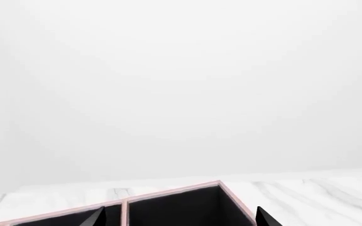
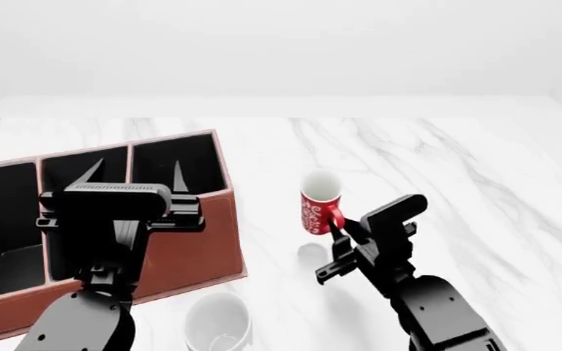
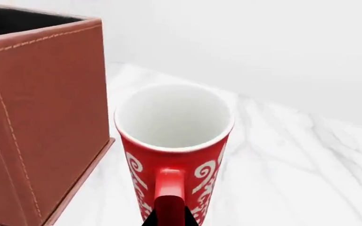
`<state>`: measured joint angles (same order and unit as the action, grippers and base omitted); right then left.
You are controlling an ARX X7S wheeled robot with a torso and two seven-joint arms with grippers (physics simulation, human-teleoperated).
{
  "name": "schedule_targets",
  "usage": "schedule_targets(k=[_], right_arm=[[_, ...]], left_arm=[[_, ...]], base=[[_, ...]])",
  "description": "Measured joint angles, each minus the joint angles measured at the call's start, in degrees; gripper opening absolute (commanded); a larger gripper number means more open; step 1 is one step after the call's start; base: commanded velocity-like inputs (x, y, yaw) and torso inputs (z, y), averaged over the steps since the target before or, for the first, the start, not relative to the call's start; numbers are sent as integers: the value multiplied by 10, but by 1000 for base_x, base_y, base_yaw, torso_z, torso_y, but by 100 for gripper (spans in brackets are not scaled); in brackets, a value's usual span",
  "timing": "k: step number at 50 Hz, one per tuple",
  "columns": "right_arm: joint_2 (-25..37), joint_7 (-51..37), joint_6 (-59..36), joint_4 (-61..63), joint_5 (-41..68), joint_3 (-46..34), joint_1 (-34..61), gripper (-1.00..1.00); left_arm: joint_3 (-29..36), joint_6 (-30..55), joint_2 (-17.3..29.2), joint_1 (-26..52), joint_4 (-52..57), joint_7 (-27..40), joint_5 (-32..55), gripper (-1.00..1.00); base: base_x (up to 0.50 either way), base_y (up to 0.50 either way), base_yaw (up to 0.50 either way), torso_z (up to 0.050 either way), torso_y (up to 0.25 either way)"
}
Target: Pick up the red mug and place it to the right of the caddy.
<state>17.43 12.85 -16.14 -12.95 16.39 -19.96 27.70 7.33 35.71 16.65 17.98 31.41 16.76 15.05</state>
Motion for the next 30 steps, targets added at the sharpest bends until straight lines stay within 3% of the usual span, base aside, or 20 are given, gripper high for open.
schedule_targets(k=[30], right_arm=[[-150, 126, 246, -532, 8, -86, 187, -100]], left_arm=[[12, -3, 4, 2, -4, 6, 1, 100]], base=[[0, 0, 0, 0, 1]])
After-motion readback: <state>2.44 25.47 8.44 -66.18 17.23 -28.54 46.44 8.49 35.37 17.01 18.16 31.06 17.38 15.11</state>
